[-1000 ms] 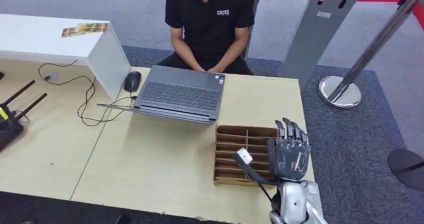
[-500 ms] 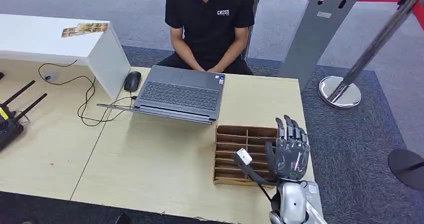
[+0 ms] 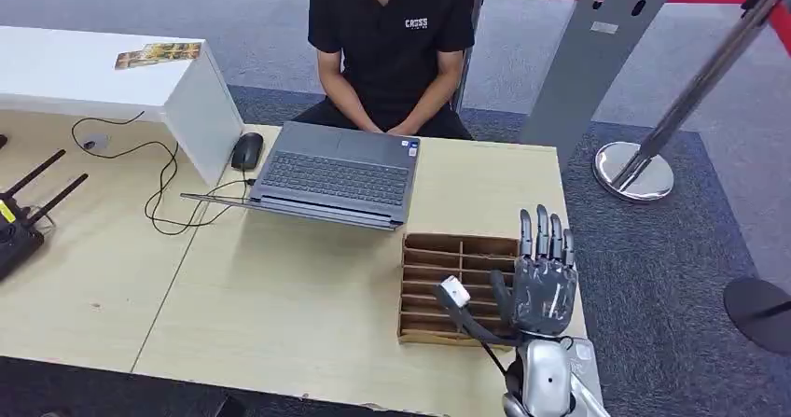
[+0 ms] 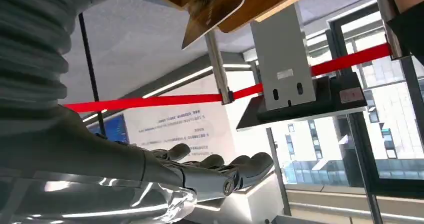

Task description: Pass the card to the sensor for recognition and then transmit it.

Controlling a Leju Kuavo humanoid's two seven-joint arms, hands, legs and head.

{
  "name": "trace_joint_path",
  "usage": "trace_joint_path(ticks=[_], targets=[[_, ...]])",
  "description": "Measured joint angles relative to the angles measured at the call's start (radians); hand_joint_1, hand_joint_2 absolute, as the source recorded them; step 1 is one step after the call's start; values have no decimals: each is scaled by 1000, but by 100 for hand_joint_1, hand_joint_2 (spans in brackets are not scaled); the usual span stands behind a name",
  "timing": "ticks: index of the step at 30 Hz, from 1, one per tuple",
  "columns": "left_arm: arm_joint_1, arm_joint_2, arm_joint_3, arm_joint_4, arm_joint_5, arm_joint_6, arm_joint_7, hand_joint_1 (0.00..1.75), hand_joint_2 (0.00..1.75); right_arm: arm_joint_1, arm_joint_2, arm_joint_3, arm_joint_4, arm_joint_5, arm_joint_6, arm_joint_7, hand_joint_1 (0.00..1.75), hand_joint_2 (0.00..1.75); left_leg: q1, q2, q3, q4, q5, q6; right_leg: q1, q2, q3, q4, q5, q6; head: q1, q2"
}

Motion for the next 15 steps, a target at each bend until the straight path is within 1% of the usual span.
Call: trace_joint_path(ticks=[15], targets=[[0, 0, 0, 0, -4, 0, -5, 0, 0, -2, 0, 3, 2, -3, 0, 0, 0, 175, 0, 0, 0, 0, 0, 0, 0, 0, 0, 0, 0, 0, 0, 0]])
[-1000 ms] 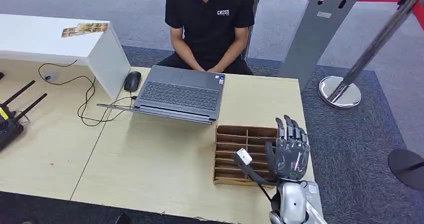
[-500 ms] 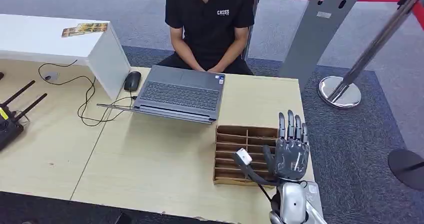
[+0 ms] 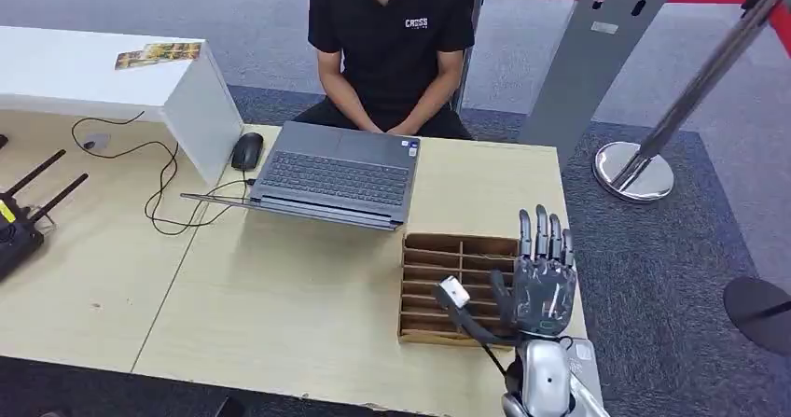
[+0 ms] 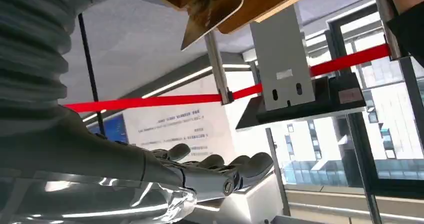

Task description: Pass the card to the sensor for recognition and then transmit it.

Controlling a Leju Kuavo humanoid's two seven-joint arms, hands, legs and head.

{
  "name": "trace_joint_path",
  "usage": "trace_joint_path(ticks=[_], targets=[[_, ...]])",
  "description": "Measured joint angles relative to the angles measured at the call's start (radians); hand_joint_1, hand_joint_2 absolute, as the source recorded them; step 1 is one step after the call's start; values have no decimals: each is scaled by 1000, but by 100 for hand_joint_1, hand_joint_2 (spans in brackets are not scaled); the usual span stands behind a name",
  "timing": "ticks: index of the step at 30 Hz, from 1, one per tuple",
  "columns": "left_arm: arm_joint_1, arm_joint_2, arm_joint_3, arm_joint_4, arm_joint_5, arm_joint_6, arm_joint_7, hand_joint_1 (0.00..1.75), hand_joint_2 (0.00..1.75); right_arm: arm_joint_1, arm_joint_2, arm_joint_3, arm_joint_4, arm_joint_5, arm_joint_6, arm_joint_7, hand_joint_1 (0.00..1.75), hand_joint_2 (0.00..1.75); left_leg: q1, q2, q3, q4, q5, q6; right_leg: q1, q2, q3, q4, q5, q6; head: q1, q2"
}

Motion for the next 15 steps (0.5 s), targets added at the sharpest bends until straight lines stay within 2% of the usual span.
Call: trace_joint_path(ticks=[15], targets=[[0, 0, -1, 0, 0, 0, 0, 0, 0, -3, 0, 11, 14, -6, 0, 0, 0, 175, 0, 0, 0, 0, 0, 0, 0, 0, 0, 0, 0, 0, 0, 0]])
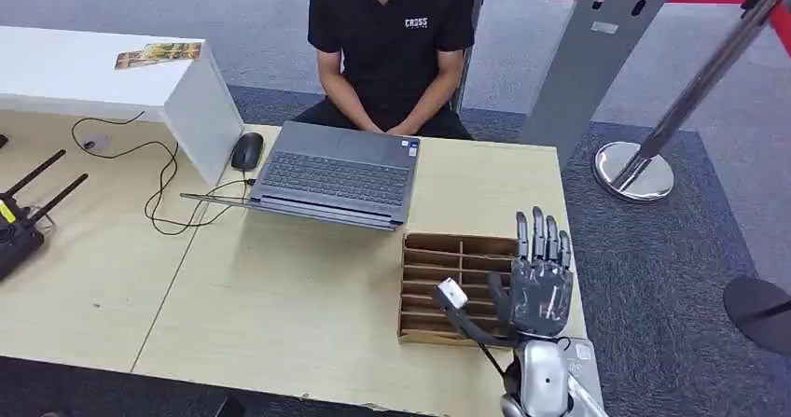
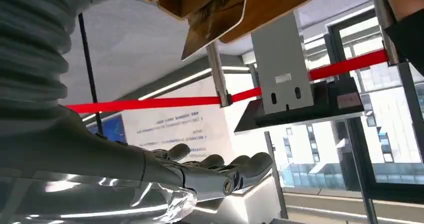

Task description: Pass the card to the sensor for recognition and then transmit it.

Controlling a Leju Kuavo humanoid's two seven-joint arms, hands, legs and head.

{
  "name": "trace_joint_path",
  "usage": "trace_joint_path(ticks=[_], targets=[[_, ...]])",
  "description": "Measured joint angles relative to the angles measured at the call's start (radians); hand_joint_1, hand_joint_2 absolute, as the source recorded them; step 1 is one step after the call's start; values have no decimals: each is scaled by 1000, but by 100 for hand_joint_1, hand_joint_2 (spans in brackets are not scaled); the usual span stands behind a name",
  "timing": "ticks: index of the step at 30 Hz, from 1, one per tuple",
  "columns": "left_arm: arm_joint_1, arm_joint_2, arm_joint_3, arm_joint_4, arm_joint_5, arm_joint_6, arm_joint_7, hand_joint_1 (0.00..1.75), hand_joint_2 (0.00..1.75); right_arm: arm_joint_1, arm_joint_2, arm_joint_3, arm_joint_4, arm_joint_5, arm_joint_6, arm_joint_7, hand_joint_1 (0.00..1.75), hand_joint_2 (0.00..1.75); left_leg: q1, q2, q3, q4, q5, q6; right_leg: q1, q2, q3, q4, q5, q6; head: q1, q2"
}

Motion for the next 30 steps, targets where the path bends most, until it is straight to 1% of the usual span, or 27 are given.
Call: trace_joint_path(ticks=[10, 13, 14, 15, 16, 20, 22, 24, 26, 29, 30], targets=[[0, 0, -1, 0, 0, 0, 0, 0, 0, 0, 0, 5, 4, -4, 0, 0, 0, 175, 0, 0, 0, 0, 0, 0, 0, 0, 0, 0, 0, 0, 0, 0], [0, 0, -1, 0, 0, 0, 0, 0, 0, 0, 0, 6, 4, -6, 0, 0, 3, 175, 0, 0, 0, 0, 0, 0, 0, 0, 0, 0, 0, 0, 0, 0], [0, 0, -1, 0, 0, 0, 0, 0, 0, 0, 0, 7, 4, -6, 0, 0, 5, 175, 0, 0, 0, 0, 0, 0, 0, 0, 0, 0, 0, 0, 0, 0], [0, 0, -2, 0, 0, 0, 0, 0, 0, 0, 0, 8, 4, -6, 0, 0, 10, 175, 0, 0, 0, 0, 0, 0, 0, 0, 0, 0, 0, 0, 0, 0], [0, 0, -2, 0, 0, 0, 0, 0, 0, 0, 0, 8, 4, -6, 0, 0, 21, 175, 0, 0, 0, 0, 0, 0, 0, 0, 0, 0, 0, 0, 0, 0], [0, 0, -2, 0, 0, 0, 0, 0, 0, 0, 0, 10, 4, -6, 0, 0, 24, 175, 0, 0, 0, 0, 0, 0, 0, 0, 0, 0, 0, 0, 0, 0], [0, 0, -2, 0, 0, 0, 0, 0, 0, 0, 0, 10, 4, -6, 0, 0, 42, 175, 0, 0, 0, 0, 0, 0, 0, 0, 0, 0, 0, 0, 0, 0], [0, 0, -2, 0, 0, 0, 0, 0, 0, 0, 0, 10, 4, -6, 0, 0, 44, 175, 0, 0, 0, 0, 0, 0, 0, 0, 0, 0, 0, 0, 0, 0], [0, 0, -2, 0, 0, 0, 1, 0, 0, 0, 0, 11, 4, -6, 0, 0, 40, 175, 0, 0, 0, 0, 0, 0, 0, 0, 0, 0, 0, 0, 0, 0], [0, 0, -2, 0, 0, 0, 1, 0, 0, 0, 0, 12, 4, -6, 0, 0, 44, 175, 0, 0, 0, 0, 0, 0, 0, 0, 0, 0, 0, 0, 0, 0], [0, 0, -2, 0, 0, 0, 1, 0, 0, 0, 0, 12, 4, -6, 0, 0, 51, 175, 0, 0, 0, 0, 0, 0, 0, 0, 0, 0, 0, 0, 0, 0]])
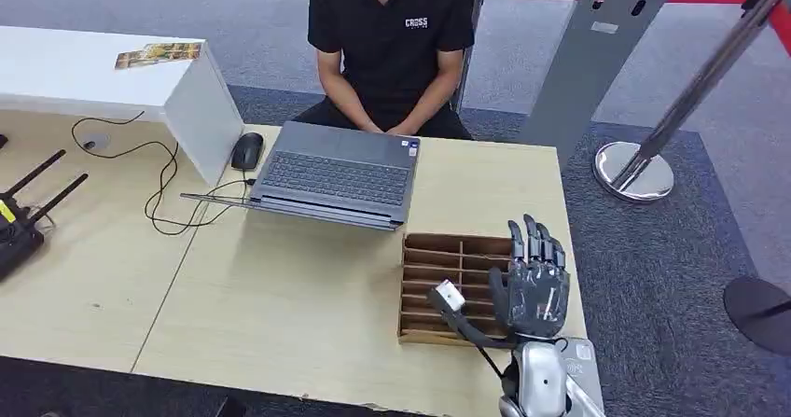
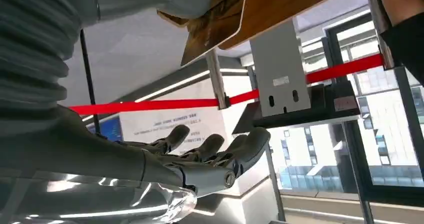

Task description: Pass the card to the sensor for recognition and then transmit it.

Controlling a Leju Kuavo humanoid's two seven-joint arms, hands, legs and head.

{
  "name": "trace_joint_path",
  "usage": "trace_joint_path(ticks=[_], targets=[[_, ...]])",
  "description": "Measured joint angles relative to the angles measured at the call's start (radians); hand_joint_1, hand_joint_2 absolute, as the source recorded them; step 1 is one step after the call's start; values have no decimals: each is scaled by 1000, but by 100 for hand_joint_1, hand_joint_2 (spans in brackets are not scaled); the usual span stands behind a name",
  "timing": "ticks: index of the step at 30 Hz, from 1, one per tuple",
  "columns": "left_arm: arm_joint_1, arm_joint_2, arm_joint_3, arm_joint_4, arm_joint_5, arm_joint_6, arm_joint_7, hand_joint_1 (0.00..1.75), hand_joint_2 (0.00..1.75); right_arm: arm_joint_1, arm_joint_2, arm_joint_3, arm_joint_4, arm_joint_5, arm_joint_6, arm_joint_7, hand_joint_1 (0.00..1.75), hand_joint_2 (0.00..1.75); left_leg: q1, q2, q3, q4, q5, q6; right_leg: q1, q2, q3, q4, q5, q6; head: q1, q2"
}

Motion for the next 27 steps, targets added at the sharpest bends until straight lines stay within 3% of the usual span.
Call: trace_joint_path(ticks=[1, 15, 19, 27], targets=[[0, 0, 0, 0, 0, 0, 0, 0, 0, 0, 0, 0, 0, 0, 0, 0, 58, 175, 0, 0, 0, 0, 0, 0, 0, 0, 0, 0, 0, 0, 0, 0], [0, 0, -3, 0, 0, 0, 0, 0, 0, 0, 0, 2, 5, -4, 0, 0, 61, 175, 0, 0, 0, 0, 0, 0, 0, 0, 0, 0, 0, 0, 0, 0], [0, 1, -3, 0, -2, 0, 0, 0, 0, 0, 0, 2, 5, -8, 0, 0, 73, 175, 0, 0, 0, 0, 0, 0, 0, 0, 0, 0, 0, 0, 0, 0], [0, 2, -4, -1, -3, 0, 2, 0, 0, 0, 0, 2, 5, -12, 0, 0, 73, 175, 0, 0, 0, 0, 0, 0, 0, 0, 0, 0, 0, 0, 0, 0]])
